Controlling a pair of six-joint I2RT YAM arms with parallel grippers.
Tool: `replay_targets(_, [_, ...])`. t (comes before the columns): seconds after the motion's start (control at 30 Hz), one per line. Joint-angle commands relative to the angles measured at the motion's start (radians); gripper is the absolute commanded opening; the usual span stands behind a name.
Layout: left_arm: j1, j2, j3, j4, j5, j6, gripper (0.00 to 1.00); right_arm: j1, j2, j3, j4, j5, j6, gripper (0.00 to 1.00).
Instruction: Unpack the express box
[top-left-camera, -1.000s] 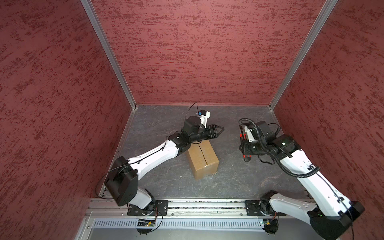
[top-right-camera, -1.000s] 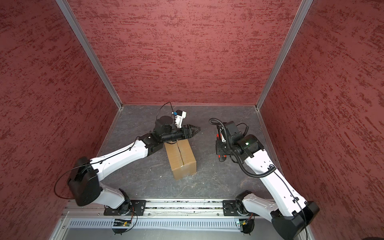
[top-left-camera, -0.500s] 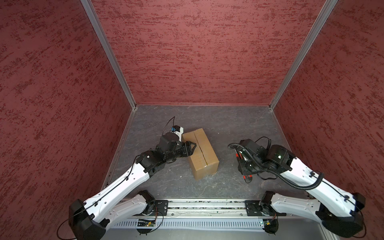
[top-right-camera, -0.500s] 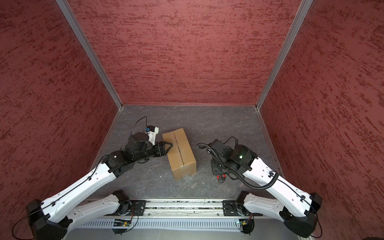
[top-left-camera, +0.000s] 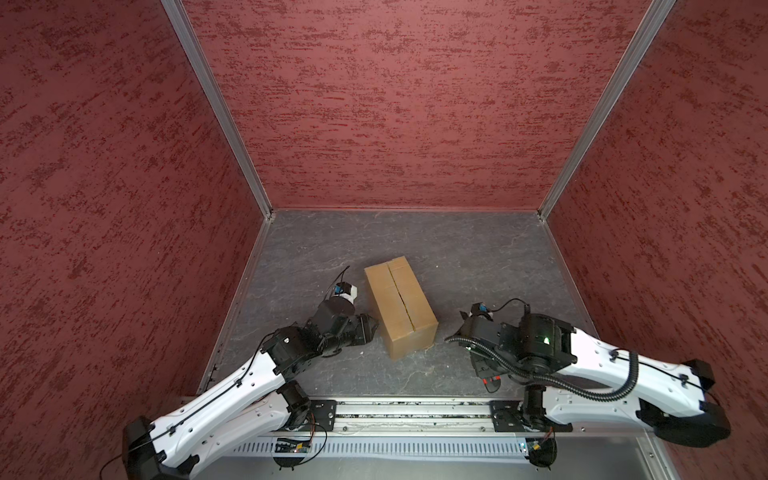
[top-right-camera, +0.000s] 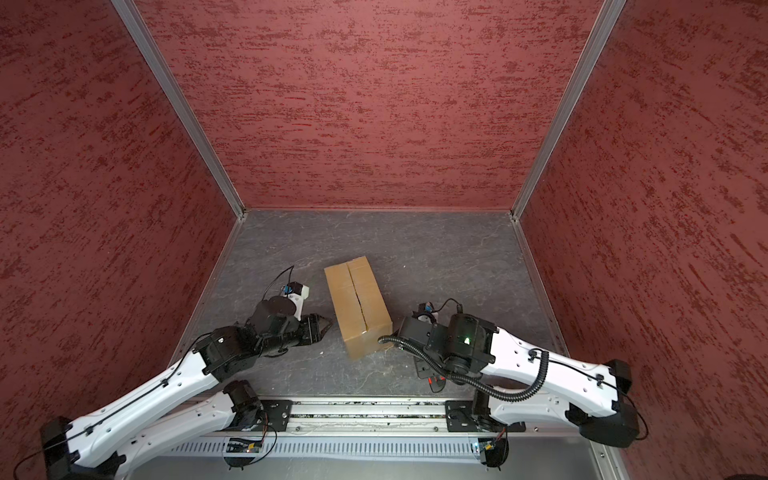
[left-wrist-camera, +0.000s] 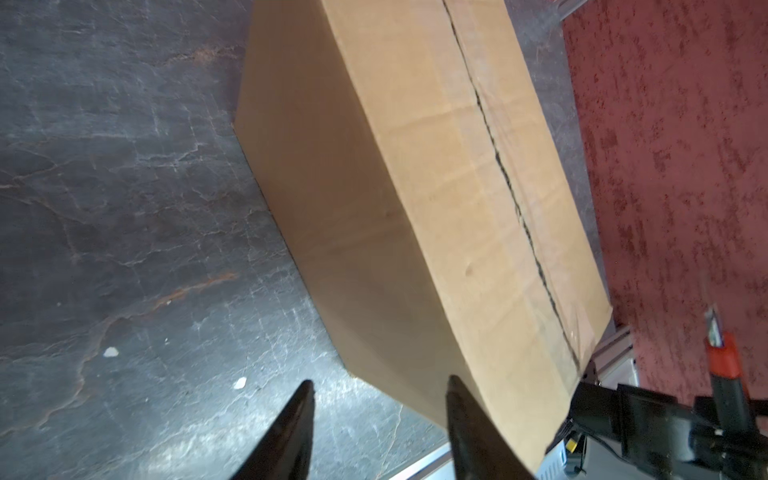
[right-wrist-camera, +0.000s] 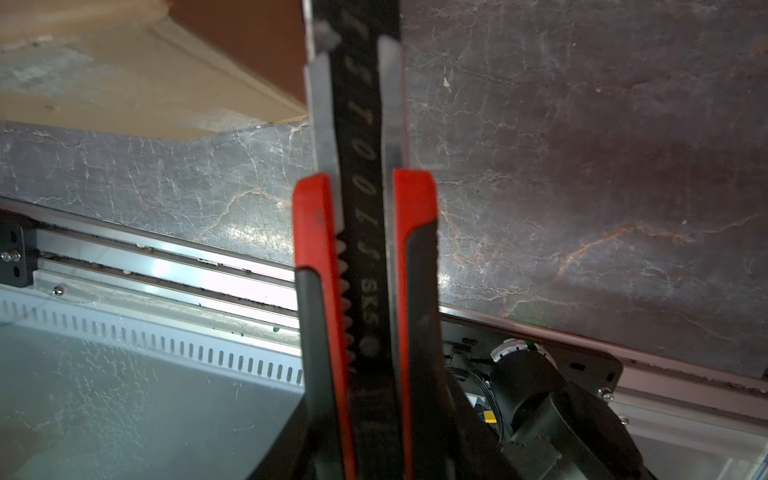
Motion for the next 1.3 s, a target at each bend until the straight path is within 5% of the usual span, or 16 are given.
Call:
replay_targets(0.0, [-0.048,-0.038,-0.002,-0.088,-0.043,-0.057,0.43,0.006,-0.024,0.000,-0.029,0.061,0.081,0.02])
replay_targets(0.3, [-0.354,-0.052,0.021,-0.142,-0.134,-0.185,0.47,-0.001,-0.022,0.011,-0.050,0.096,0.081,0.04])
replay_targets(0.5, [-0.433,0.059,0.007,-0.049,-0.128,-0.200,0.46,-0.010,-0.022,0.031,-0.069,0.113,0.076,0.04])
replay_targets(0.73, [-0.409,0.156,-0.023,0.148,-0.087,-0.157,0.47,-0.022,-0.017,0.038,-0.064,0.115,0.057,0.05])
replay_targets(1.27, [-0.195,0.283,-0.092,0.403,0.032,-0.088,0.47,-0.059,0.057,0.052,-0.010,0.075,-0.033,0.05])
